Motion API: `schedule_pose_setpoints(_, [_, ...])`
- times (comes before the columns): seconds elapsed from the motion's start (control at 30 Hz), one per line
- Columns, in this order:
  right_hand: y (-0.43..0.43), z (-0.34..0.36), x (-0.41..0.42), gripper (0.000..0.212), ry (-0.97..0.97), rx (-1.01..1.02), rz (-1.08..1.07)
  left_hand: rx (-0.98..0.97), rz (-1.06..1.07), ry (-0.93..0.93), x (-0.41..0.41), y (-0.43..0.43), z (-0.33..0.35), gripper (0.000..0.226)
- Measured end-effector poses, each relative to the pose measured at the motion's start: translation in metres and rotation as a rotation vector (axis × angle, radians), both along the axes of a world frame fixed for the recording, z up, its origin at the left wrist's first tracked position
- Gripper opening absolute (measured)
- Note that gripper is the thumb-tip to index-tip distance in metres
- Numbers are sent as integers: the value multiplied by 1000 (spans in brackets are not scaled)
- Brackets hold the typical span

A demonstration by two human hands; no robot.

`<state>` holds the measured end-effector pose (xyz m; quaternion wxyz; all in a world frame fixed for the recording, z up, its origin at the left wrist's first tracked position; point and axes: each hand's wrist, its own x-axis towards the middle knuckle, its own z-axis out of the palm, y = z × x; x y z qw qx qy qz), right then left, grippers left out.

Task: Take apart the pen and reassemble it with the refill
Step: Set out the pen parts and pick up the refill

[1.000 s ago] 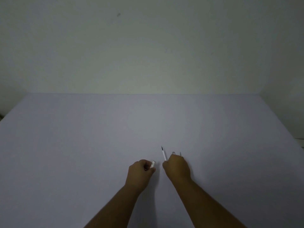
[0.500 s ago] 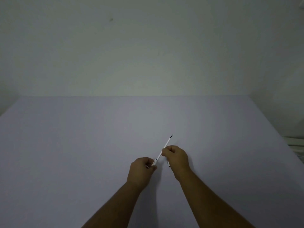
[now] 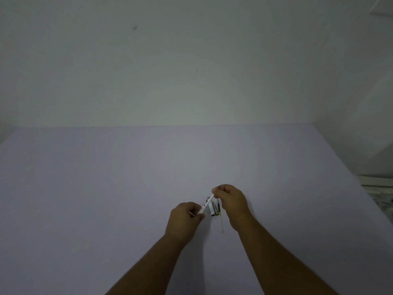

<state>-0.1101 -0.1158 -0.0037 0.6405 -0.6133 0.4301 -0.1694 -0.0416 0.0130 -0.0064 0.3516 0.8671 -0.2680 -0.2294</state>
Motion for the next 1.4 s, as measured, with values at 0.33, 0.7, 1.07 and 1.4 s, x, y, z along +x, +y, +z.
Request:
schedule_pose_setpoints(0.33, [-10,-6,-6,15,125,-26,51,-50,17,72,1,-4,-2,6])
schedule_pose_setpoints(0.7, [-10,-47,2,27,745,-577,325,-86,56,173,7,8,-10,25])
schedule_pose_setpoints(1.07, [-2,-53,11,27,788,-544,290,-72,48,189,11,10,-13,22])
schedule_pose_setpoints(1.4, [-9,-28,11,14,314,-183,-21,-55,8,133,10,9,-7,23])
